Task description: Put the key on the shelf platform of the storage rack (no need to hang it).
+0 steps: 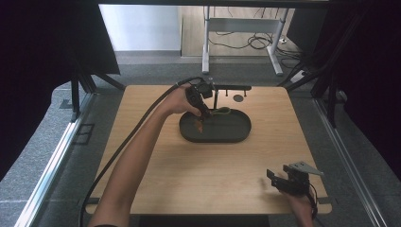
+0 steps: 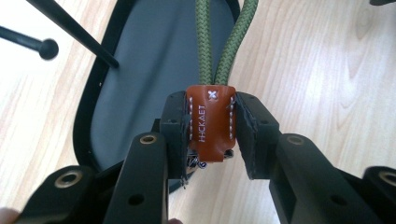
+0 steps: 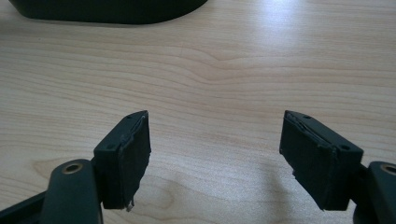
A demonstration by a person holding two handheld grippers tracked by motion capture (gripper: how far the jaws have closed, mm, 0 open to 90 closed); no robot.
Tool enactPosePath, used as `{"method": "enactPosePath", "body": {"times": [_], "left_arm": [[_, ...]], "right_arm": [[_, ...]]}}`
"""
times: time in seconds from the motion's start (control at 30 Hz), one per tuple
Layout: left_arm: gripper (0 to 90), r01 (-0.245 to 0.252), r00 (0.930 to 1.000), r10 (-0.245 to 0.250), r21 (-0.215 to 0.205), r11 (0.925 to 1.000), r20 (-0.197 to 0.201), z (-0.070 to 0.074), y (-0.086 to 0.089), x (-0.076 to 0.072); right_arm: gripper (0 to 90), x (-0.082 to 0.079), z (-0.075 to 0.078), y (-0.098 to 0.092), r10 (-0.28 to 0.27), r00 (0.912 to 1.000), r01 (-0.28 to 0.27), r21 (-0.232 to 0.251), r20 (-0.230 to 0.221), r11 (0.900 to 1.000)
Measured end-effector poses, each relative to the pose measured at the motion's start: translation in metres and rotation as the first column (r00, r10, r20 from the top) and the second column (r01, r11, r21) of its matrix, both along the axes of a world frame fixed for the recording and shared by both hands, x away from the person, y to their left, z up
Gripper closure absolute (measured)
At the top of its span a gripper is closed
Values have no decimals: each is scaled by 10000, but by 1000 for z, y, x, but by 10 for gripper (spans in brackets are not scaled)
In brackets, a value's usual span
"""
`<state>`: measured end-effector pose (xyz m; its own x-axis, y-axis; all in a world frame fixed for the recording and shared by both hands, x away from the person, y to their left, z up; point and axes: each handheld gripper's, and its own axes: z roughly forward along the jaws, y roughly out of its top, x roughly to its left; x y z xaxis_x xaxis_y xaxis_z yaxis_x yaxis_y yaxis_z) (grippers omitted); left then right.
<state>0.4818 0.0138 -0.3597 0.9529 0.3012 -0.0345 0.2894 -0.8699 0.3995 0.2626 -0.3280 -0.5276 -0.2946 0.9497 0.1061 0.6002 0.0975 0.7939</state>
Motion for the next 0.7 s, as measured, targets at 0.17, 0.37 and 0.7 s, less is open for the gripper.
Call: {"method": "enactPosePath", "body": {"times": [0.17,0.37,0.7], "left_arm": [[664,21,10000,-21,87,10000,-18,-7,-3,4],[663,14,10000,-15,182,9998,38,-18,-4,6],[662,-149,9999,149,434,9989,4,-35,-4,8]], "right_arm": [[251,0,-1,-1,-16,10000,16,-6,-43,10000],[251,1,-3,0,23,10000,-23,-73,-82,10000],[251,1,-4,2,63,9999,-65,-172,-125,9998]]}}
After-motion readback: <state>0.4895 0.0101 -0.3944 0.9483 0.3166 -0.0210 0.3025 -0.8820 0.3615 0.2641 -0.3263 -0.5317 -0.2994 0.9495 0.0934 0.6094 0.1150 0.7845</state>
